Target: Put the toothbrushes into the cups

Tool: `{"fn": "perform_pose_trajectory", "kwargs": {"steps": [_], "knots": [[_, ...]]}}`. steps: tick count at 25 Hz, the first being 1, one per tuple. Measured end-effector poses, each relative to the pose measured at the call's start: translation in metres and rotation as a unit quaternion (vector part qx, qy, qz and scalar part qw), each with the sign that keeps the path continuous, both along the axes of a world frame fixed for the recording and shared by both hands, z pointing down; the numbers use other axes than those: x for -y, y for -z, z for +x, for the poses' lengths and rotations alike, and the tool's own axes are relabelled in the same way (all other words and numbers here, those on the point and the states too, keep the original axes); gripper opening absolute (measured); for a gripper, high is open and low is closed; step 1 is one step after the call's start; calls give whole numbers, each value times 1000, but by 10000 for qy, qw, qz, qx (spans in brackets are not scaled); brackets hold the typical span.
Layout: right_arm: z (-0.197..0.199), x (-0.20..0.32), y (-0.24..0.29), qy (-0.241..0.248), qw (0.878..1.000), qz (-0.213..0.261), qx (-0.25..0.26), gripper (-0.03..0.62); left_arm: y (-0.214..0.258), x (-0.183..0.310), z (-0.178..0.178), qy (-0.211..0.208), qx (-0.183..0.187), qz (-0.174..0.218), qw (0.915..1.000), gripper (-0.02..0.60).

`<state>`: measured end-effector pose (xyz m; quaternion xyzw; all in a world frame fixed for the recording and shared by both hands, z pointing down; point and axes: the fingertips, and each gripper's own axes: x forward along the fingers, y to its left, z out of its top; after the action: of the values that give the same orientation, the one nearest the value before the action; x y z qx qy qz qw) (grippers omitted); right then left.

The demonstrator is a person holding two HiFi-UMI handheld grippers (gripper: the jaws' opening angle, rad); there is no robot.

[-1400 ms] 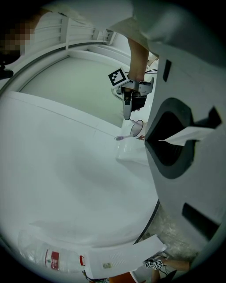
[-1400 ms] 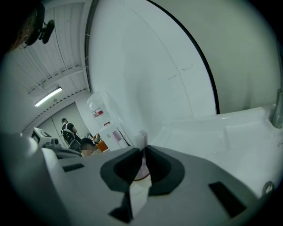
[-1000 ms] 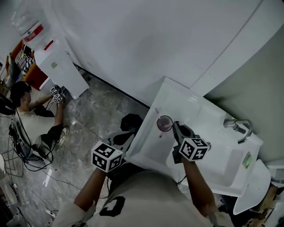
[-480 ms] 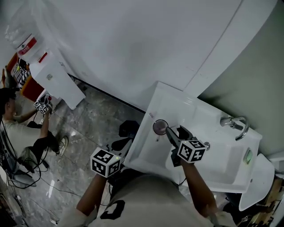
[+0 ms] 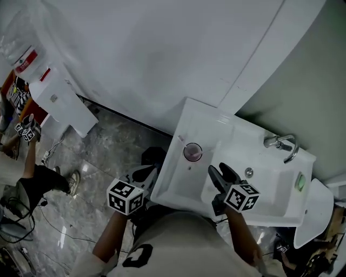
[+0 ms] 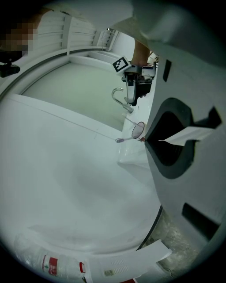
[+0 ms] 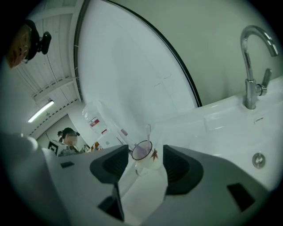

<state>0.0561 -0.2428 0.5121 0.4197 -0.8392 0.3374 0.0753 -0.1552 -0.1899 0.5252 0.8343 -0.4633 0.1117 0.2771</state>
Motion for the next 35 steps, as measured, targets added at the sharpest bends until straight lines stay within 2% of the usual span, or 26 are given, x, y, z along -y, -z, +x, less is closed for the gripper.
{"fn": "perform_pose_trajectory", "kwargs": {"steps": [2,7,8,13,17,23,28,35], "knots": [[0,-14,5,-3,9999,-5,173,211,0,0,1,-90,-11,9,10000,20],[-12,-42,19,32,9980,107,626,28,-3,-4,11,-450,-38,12,9990,20],[-14,-46,21,29,9978,126,653,11,-4,-5,13,-515,-43,14,9987,20],[-27,-68,17,141,9986,-11,519,11,-3,-11,12,-686,-37,28,9976,20],[-49,-88,9,440,9982,-169,377,11,-4,-19,6,-668,-61,24,9977,20],[-69,-104,11,786,9966,-138,192,11,-9,-33,-3,-667,-76,-36,9977,20],[-74,-113,3,888,9956,-291,79,9,-13,-35,-1,-740,-78,-67,9972,20],[-69,-110,9,938,9954,-151,128,9,-2,-30,5,-745,-85,54,9972,20]]}}
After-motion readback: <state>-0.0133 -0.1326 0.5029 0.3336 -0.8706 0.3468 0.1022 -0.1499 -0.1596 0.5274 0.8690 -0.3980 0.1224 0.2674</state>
